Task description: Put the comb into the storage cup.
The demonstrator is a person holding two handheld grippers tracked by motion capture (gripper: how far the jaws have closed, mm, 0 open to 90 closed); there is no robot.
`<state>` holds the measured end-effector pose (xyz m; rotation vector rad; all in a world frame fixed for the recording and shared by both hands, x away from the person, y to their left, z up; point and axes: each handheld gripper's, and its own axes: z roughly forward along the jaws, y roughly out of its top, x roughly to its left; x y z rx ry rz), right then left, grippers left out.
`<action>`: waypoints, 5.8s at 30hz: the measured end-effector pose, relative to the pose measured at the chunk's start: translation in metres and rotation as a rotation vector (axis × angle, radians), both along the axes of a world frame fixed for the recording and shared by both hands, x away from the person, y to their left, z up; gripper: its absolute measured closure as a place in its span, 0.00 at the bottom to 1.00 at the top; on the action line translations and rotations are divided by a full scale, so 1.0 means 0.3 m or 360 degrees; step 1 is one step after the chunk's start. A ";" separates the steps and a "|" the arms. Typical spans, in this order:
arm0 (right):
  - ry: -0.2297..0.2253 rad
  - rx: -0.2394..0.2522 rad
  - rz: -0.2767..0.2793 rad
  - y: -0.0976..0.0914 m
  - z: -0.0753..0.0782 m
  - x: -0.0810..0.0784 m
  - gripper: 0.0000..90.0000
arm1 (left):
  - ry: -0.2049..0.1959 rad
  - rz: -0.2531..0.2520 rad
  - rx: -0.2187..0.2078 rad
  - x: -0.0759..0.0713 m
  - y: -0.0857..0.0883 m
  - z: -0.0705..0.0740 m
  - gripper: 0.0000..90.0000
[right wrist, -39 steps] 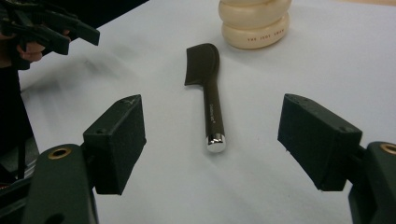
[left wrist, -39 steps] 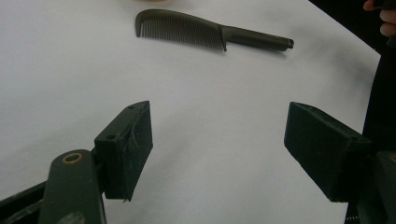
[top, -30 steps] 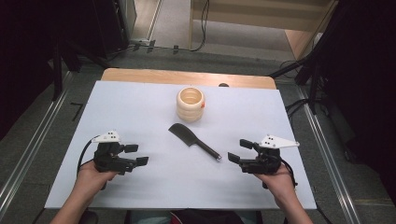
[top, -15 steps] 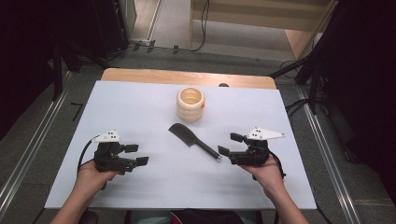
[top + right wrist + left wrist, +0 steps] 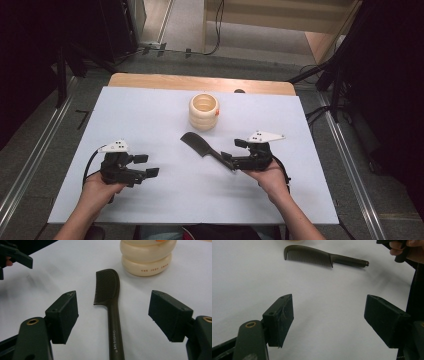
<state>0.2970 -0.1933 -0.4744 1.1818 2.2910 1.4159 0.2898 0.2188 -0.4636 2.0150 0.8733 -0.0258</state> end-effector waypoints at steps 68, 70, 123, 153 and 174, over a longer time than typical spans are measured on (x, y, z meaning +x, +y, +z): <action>0.0233 -0.0498 0.0086 0.087 -0.115 0.019 0.77 | 0.0001 -0.0006 0.0007 0.000 -0.002 -0.001 0.27; 0.0236 -0.0475 0.0080 0.082 -0.119 0.019 0.77 | 0.0002 -0.0009 0.0006 0.000 -0.003 -0.001 0.27; -0.0041 -0.0020 -0.0083 0.068 -0.007 -0.028 0.78 | 0.0137 0.0102 -0.0083 0.029 -0.025 0.013 0.27; -0.0069 -0.0010 -0.0156 0.188 0.034 -0.023 0.78 | 0.0207 0.0306 -0.0155 0.079 -0.096 0.073 0.27; -0.0144 0.0072 -0.0250 0.336 -0.008 -0.012 0.78 | 0.0206 0.0408 -0.0248 0.115 -0.136 0.098 0.27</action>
